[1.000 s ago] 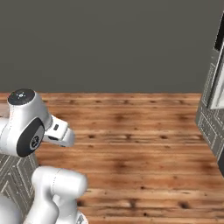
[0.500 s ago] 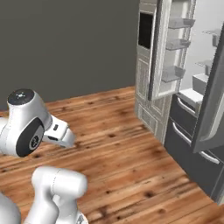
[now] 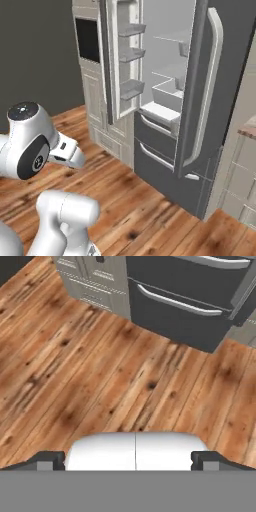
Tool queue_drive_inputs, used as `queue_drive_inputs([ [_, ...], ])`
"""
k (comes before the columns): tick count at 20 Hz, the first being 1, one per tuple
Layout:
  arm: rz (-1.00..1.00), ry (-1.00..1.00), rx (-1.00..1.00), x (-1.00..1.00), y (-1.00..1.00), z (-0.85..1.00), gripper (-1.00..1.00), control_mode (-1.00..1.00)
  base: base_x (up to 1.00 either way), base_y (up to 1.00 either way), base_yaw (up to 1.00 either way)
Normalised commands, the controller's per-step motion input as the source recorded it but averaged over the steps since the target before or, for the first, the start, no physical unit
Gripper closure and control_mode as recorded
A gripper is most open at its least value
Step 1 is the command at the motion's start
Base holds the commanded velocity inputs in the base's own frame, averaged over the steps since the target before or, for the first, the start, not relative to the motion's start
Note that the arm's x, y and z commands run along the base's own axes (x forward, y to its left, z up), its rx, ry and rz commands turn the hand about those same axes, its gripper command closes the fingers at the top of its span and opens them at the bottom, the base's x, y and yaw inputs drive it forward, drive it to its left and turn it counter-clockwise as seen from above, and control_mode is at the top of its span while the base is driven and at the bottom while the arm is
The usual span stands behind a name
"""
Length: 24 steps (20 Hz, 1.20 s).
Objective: Grab the garlic and lemon from the fridge, place them in the blender, close the lid, and turn on the blender to create a marinade.
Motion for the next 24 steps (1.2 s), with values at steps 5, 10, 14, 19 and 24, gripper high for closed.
queue_drive_inputs([
  [5,0.00,0.00,0.00,0.00,0.00,0.00,-1.00,1.00,1.00,0.00,-0.56],
  [10,0.00,0.00,0.00,0.00,0.00,0.00,-1.00,1.00,0.97,0.06,-0.50],
  [14,0.00,0.00,0.00,0.00,0.00,0.00,-1.00,1.00,0.71,0.32,-0.41],
  [19,0.00,0.00,0.00,0.00,0.00,0.00,-1.00,1.00,0.42,0.59,-0.30],
  [24,0.00,0.00,0.00,0.00,0.00,0.00,-1.00,1.00,0.46,0.32,-0.21],
])
